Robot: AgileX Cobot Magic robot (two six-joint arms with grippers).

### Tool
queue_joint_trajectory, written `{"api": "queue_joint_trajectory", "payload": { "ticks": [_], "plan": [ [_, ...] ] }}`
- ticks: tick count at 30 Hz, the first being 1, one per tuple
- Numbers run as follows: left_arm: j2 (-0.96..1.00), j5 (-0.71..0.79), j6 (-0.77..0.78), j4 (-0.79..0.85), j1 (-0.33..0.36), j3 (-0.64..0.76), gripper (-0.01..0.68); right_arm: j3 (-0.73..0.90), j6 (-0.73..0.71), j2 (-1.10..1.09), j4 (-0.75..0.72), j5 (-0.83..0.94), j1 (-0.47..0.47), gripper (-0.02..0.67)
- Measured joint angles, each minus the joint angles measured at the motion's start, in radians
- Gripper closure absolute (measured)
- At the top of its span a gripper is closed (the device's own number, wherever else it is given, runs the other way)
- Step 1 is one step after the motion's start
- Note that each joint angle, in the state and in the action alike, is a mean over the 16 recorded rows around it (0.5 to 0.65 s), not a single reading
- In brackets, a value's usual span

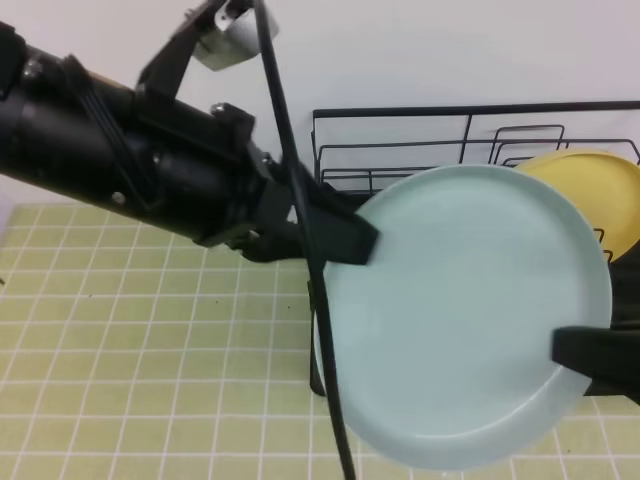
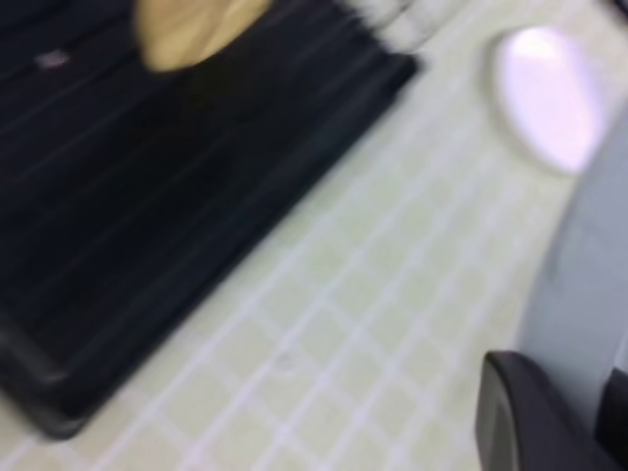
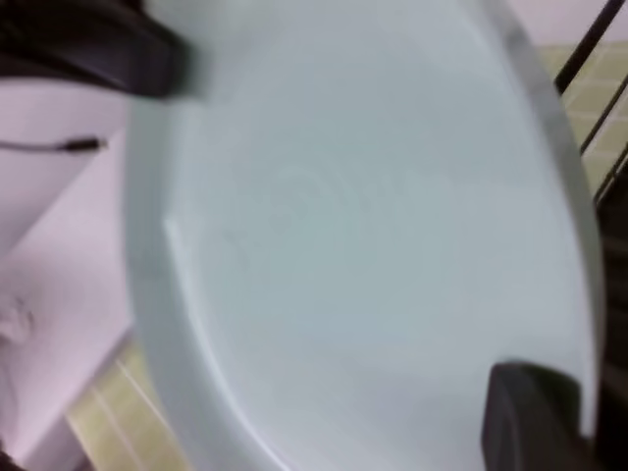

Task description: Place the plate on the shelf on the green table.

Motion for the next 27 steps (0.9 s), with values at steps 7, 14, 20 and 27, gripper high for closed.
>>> {"api": "queue_joint_trajectory", "payload": {
  "ticks": [7, 14, 20, 27],
  "plan": [
    [-0.001, 0.059, 0.041, -0.146, 0.0, 0.0, 0.346, -0.001, -0.108, 0.027, -0.054, -0.09, 0.0, 0.652],
    [-0.001, 0.071, 0.057, -0.193, 0.005, 0.0, 0.256, -0.014, -0.208, 0.028, -0.133, -0.27, 0.0, 0.652],
    [-0.004, 0.073, 0.07, -0.162, 0.027, 0.0, 0.408, -0.081, -0.339, 0.027, -0.2, -0.376, 0.0, 0.652],
    [-0.004, 0.079, 0.042, -0.014, 0.062, 0.0, 0.604, -0.232, -0.5, 0.034, -0.363, -0.438, 0.0, 0.652]
  ]
}}
